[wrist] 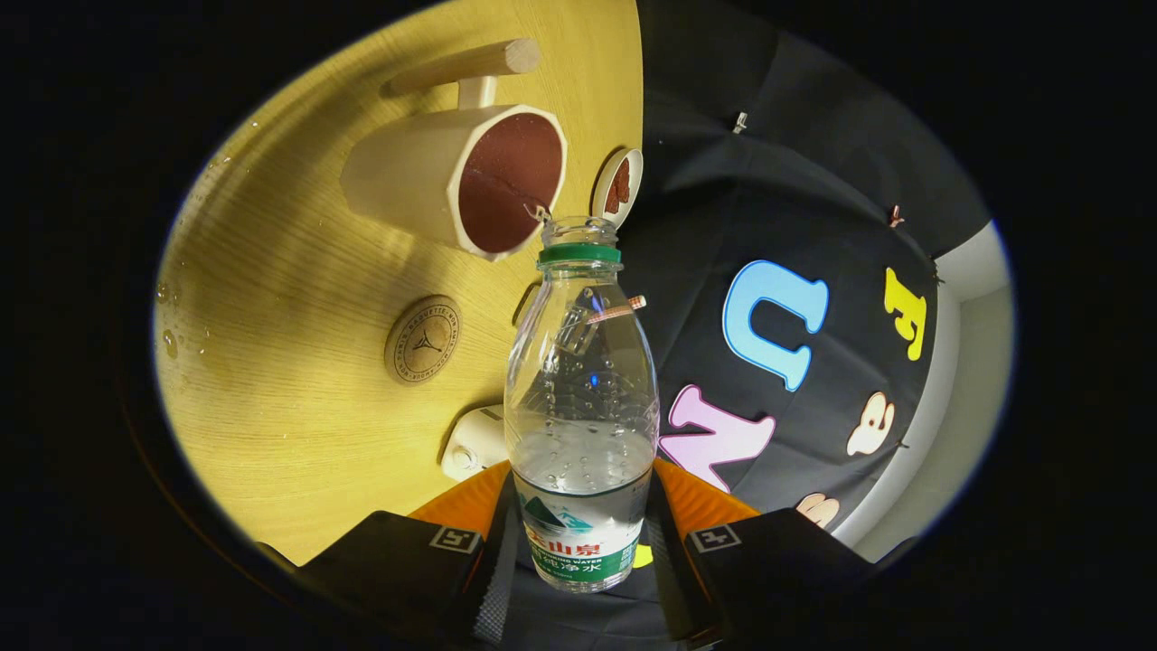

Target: Take the bottle from table, then pour the juice into the cup, finally place the bottle on the coaster

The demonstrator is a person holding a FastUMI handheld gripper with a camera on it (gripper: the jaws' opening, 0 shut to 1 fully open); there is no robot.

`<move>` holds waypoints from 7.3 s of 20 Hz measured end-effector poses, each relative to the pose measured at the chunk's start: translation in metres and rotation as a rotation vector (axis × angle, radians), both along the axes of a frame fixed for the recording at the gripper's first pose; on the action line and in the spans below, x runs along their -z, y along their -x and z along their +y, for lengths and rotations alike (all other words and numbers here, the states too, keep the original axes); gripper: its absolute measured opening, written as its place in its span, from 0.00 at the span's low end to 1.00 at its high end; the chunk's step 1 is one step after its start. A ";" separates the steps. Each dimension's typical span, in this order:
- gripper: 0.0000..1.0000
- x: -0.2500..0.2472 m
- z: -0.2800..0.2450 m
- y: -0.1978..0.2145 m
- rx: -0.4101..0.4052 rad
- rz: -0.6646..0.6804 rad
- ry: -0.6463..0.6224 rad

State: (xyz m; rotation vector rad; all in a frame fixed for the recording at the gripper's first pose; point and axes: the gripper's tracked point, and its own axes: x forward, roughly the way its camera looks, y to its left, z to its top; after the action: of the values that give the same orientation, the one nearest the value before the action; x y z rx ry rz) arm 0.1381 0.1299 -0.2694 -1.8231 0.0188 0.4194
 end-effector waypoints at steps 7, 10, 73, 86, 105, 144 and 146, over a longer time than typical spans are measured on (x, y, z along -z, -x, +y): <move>0.68 -0.013 0.007 0.002 -0.049 -0.056 0.051; 0.68 -0.018 0.012 0.006 -0.078 -0.079 0.084; 0.69 -0.032 0.014 0.008 0.157 0.373 -1.555; 0.72 0.009 0.020 -0.029 0.130 0.635 -1.822; 0.75 0.053 0.019 -0.085 0.183 0.730 -1.907; 0.97 -0.039 -0.042 0.036 0.183 0.745 -1.834; 0.97 -0.067 -0.058 0.045 0.174 0.702 -1.814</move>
State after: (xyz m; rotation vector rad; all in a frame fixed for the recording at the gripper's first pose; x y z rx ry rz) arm 0.0929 0.0718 -0.2019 0.1467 0.2040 0.6051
